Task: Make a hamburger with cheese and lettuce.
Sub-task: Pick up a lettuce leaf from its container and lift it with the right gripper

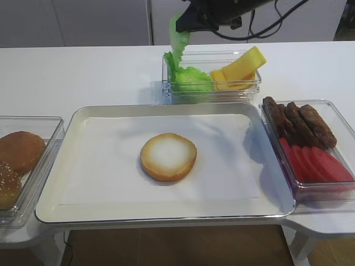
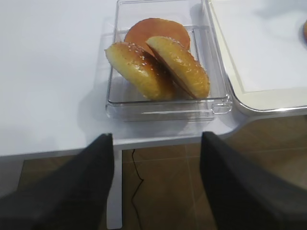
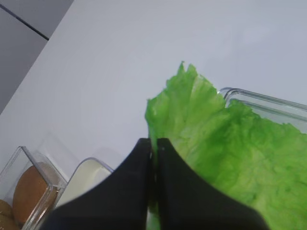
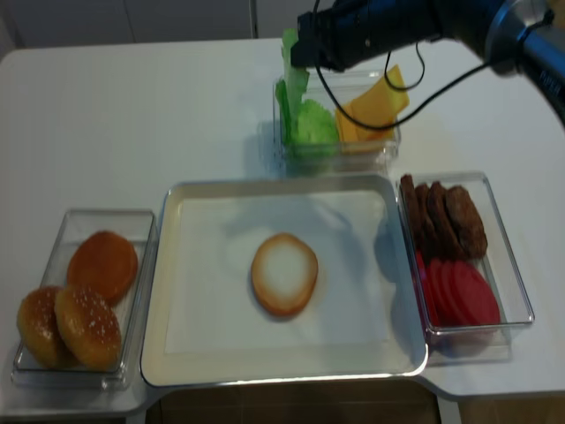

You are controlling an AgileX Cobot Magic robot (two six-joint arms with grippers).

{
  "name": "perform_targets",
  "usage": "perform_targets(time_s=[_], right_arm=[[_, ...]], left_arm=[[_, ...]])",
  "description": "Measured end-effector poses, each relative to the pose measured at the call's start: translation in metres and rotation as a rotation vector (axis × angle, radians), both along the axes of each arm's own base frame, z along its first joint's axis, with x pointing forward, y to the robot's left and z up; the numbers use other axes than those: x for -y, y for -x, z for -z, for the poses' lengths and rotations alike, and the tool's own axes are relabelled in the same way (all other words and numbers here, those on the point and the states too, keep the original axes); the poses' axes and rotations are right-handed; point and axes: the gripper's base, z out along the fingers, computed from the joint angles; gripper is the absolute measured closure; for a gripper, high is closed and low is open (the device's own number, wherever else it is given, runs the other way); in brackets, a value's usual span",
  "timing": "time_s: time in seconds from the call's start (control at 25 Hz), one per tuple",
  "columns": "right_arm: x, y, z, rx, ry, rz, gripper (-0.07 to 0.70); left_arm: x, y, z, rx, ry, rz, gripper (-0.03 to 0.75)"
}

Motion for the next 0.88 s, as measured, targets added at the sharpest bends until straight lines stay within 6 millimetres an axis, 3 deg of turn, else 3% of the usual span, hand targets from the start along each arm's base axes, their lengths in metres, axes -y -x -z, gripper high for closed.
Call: perform_targets(time_s=[0.44, 0.6, 0.88], right_arm=[[0.022, 0.058, -0.075, 0.023, 0.096, 0.014, 0.600], [0.033, 0.094, -0.081, -0.002, 0.091, 0.038, 0.600], [0.052, 0.157, -0.073, -0.035, 0.095, 0.069, 0.600]], left_arm=[[0.000, 0.000, 0.000, 0.000, 0.000, 0.000, 0.293], [0.000, 0.000, 0.000, 0.000, 0.000, 0.000, 0.293], [0.000, 0.000, 0.000, 0.000, 0.000, 0.000, 0.293]])
